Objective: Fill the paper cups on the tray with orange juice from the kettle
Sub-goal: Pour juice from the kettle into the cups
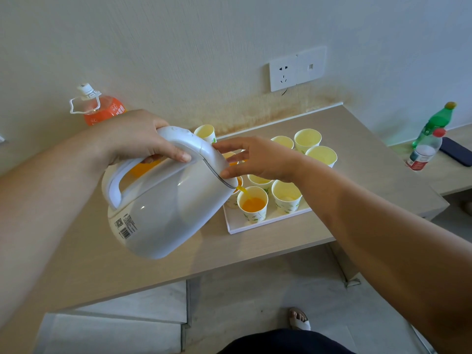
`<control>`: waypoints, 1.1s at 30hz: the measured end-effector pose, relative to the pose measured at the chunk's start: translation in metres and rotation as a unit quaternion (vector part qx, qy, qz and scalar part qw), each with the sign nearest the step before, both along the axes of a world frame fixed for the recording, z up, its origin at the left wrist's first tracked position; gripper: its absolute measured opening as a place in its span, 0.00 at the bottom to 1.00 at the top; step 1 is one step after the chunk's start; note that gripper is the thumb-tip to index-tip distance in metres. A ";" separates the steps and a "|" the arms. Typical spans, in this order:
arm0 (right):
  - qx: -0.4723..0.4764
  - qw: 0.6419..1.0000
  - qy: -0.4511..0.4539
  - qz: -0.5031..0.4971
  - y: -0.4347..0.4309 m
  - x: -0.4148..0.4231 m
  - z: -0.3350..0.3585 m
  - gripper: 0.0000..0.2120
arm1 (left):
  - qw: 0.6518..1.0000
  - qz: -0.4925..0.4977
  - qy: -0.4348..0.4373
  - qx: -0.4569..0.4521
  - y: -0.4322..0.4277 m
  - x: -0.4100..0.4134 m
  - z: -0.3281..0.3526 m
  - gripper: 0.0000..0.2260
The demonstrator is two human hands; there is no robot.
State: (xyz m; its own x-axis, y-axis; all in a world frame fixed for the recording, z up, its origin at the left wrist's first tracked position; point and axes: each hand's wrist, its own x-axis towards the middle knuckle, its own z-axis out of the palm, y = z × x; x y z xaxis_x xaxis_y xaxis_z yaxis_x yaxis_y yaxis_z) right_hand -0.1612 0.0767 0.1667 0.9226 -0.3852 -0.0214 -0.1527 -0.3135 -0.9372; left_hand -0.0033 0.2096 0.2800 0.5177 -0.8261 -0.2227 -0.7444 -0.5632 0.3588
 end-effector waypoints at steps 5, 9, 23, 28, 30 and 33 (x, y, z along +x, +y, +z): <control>0.003 1.000 -0.002 -0.003 0.001 0.002 0.001 0.30 | 1.000 -0.002 0.000 -0.002 0.000 0.000 0.001 0.16; 0.003 1.000 -0.001 -0.005 0.001 0.002 0.002 0.30 | 1.000 -0.003 0.001 0.000 -0.001 0.001 0.003 0.15; -0.008 1.000 0.001 -0.004 -0.002 0.005 0.002 0.31 | 1.000 -0.014 -0.015 0.002 -0.003 0.003 0.006 0.16; -0.008 1.000 0.001 -0.008 -0.005 0.008 -0.001 0.30 | 1.000 -0.021 -0.019 0.005 -0.005 0.005 0.006 0.17; -0.008 1.000 0.001 -0.007 -0.005 0.008 -0.001 0.30 | 0.999 -0.022 -0.022 0.009 -0.005 0.006 0.006 0.17; -0.010 1.000 0.001 -0.008 -0.006 0.008 -0.001 0.30 | 0.999 -0.023 -0.022 0.008 -0.007 0.006 0.005 0.17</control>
